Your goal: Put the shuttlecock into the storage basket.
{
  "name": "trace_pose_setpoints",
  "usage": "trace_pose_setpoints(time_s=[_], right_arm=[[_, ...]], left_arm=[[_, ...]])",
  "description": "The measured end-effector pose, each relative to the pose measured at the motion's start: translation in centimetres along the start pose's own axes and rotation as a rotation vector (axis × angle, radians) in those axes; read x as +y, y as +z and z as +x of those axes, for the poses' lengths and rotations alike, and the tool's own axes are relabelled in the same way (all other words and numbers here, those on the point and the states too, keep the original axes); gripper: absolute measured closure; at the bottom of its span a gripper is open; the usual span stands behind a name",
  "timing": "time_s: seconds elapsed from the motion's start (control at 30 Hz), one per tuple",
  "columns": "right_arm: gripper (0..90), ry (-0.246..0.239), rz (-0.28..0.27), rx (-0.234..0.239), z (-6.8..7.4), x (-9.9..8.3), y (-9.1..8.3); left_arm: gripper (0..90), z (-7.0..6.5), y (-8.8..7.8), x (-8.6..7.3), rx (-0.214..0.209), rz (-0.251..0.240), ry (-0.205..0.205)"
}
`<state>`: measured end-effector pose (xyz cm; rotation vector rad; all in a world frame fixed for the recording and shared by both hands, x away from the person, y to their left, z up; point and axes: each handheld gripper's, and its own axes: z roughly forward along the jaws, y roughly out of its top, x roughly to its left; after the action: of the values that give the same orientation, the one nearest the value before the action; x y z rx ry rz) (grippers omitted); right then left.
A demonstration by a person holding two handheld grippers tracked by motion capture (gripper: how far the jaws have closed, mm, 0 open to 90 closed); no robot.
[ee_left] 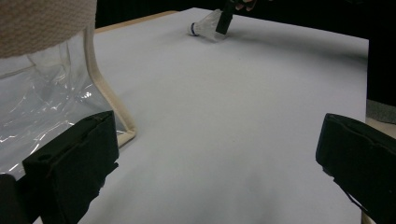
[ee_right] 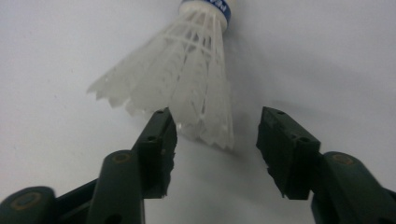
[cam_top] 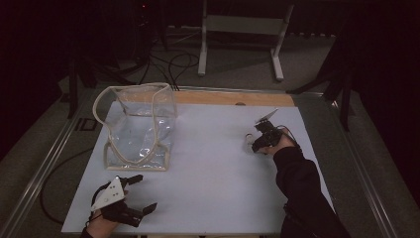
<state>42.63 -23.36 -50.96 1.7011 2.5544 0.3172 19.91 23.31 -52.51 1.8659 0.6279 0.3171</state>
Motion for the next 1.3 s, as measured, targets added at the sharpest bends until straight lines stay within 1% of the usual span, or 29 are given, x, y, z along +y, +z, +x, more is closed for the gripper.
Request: trace_pose_setpoints(time_s=[0.03, 0.07, 0.13, 0.2, 0.23, 0.3, 0.33, 0.4, 0.43, 0.47, 0.5, 0.57, 0.6, 0.63, 0.7, 0.73, 0.77, 0.83, 0.97, 1.07, 1.1, 1.13, 1.23, 1.3], right_arm=[[51.4, 0.003, 0.008, -0.002, 0.0, 0.2, 0.1], [51.4, 0.003, 0.008, -0.002, 0.0, 0.2, 0.1], [56.8, -0.009, 0.009, -0.013, 0.0, 0.3, 0.3], [61.8, -0.003, 0.018, -0.009, 0.0, 0.3, 0.4], [63.6, -0.009, 0.019, -0.008, -0.1, 0.4, 0.4], [65.6, -0.007, 0.021, -0.003, 0.0, 0.5, 0.5], [68.3, -0.006, 0.021, -0.008, 0.0, 0.5, 0.6], [69.2, -0.008, 0.026, 0.002, -0.1, 0.6, 0.6], [71.5, -0.005, 0.027, -0.005, 0.0, 0.6, 0.6], [72.0, -0.011, 0.031, 0.003, 0.0, 0.6, 0.7], [73.6, -0.013, 0.033, -0.004, 0.0, 0.7, 0.7], [76.8, -0.01, 0.037, 0.0, 0.0, 0.7, 0.7], [79.2, -0.011, 0.038, -0.006, 0.0, 0.8, 0.7], [80.1, -0.011, 0.042, 0.003, -0.1, 0.8, 0.7], [84.7, -0.016, 0.045, -0.006, 0.0, 0.8, 0.7], [86.8, -0.018, 0.048, 0.001, 0.0, 0.9, 0.7], [89.0, -0.017, 0.048, -0.004, 0.0, 0.9, 0.6], [89.7, -0.021, 0.054, 0.0, 0.0, 0.9, 0.4], [90.0, -0.029, 0.06, -0.007, 0.1, 1.0, 0.1], [90.0, -0.052, 0.076, -0.004, 0.3, 1.0, -0.2], [90.0, -0.052, 0.076, -0.004, 0.3, 1.0, -0.2], [90.0, -0.069, 0.076, -0.006, 0.4, 1.0, -0.4], [90.0, -0.09, 0.077, 0.0, 0.4, 0.9, -0.8], [90.0, -0.125, 0.077, 0.002, 0.5, 0.8, -1.0]], left_arm=[[0.4, 0.0, 0.0, 0.0, 0.0, 0.0, 0.0], [0.4, 0.0, 0.0, 0.0, 0.0, 0.0, 0.0], [0.4, 0.0, 0.0, 0.0, 0.0, 0.001, 0.001], [0.4, 0.0, 0.0, 0.0, 0.0, 0.001, 0.001], [0.4, 0.0, 0.0, 0.0, 0.0, 0.001, 0.001], [0.4, 0.0, 0.0, 0.0, -0.001, 0.002, 0.001], [0.4, 0.0, 0.0, 0.0, -0.001, 0.003, 0.002], [0.4, 0.0, 0.0, 0.0, -0.001, 0.002, 0.002], [0.4, 0.0, 0.0, 0.0, -0.001, 0.002, 0.002], [0.4, 0.0, 0.0, 0.0, -0.001, 0.002, 0.003], [0.4, 0.0, 0.0, 0.0, -0.001, 0.001, 0.001], [0.4, 0.0, 0.0, 0.0, -0.001, 0.001, 0.001], [0.4, 0.0, 0.0, 0.0, -0.002, 0.002, 0.001], [0.4, 0.0, 0.0, 0.0, -0.002, 0.003, 0.002], [0.4, 0.0, 0.0, 0.0, -0.002, 0.002, 0.002], [0.4, 0.0, 0.0, 0.0, -0.002, 0.002, 0.002], [0.4, 0.0, 0.0, 0.0, -0.003, 0.004, 0.003], [0.4, 0.0, 0.0, -0.1, -0.003, 0.004, 0.003], [0.4, 0.0, 0.1, 0.0, -0.004, 0.005, 0.003], [0.4, 0.0, 0.1, 0.0, -0.004, 0.005, 0.003], [0.4, 0.0, 0.1, -0.1, -0.005, 0.007, 0.004], [0.4, 0.0, 0.1, 0.0, -0.006, 0.007, 0.005], [0.4, 0.0, 0.1, 0.0, -0.005, 0.009, 0.006], [0.4, 0.0, 0.1, 0.0, -0.006, 0.007, 0.005]])
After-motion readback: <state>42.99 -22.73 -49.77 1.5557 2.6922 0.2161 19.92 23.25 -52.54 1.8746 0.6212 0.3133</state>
